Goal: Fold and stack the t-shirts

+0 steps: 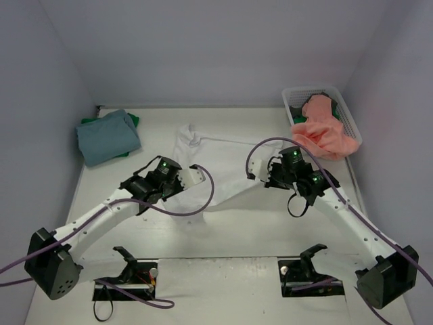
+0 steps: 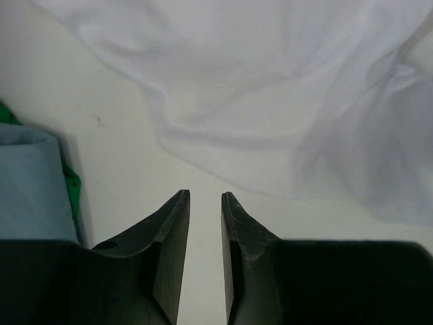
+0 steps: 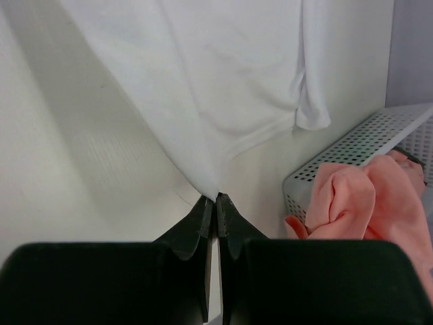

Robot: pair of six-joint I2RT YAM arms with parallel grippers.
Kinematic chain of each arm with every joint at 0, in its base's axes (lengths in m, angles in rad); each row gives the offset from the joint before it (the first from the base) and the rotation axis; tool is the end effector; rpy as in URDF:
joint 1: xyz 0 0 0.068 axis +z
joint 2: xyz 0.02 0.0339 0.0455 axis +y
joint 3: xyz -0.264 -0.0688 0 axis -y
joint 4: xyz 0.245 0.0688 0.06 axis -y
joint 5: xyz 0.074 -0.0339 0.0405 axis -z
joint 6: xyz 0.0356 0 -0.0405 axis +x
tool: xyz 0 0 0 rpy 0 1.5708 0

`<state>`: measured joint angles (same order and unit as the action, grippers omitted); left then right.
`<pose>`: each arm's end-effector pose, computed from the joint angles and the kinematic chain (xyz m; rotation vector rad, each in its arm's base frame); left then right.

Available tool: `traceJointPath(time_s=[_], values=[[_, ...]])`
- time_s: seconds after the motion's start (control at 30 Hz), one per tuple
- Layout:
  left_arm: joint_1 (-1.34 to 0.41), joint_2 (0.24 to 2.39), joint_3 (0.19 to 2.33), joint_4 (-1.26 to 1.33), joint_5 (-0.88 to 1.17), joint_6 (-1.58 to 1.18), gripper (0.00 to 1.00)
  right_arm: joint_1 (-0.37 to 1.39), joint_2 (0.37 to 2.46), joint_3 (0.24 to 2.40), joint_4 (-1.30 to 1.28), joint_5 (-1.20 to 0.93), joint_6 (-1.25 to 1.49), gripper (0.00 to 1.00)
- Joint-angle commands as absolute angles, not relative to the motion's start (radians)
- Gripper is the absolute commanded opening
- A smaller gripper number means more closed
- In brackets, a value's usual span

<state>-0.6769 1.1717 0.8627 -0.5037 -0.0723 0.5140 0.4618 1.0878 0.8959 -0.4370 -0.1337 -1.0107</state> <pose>0.1921 -0.1510 0.2599 1.3068 1.9901 0.0087 0.2107 0.1102 0.2952 -1.5305 1.5774 -0.1616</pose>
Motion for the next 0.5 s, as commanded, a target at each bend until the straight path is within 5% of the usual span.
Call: traceJointPath(time_s=[0.0, 0.2, 0.33, 0.47], values=[[-0.637, 1.123, 0.978, -0.557, -0.063, 0.528, 0.21, 0.457, 1.072, 0.930, -0.449, -0.166, -0.976, 0.00], [-0.627, 1.101, 1.009, -0.670, 0.067, 0.477, 0.21, 0.472, 1.058, 0.896, -0.453, -0.164, -0.976, 0.00], [-0.649, 1.053, 0.932, -0.684, 0.205, 0.451, 0.55, 0.492, 1.069, 0.868, -0.451, -0.169, -0.971, 0.00], [-0.684, 1.057, 0.874, -0.708, 0.262, 0.460, 0.64, 0.497, 1.101, 0.861, -0.451, -0.179, -0.976, 0.00]])
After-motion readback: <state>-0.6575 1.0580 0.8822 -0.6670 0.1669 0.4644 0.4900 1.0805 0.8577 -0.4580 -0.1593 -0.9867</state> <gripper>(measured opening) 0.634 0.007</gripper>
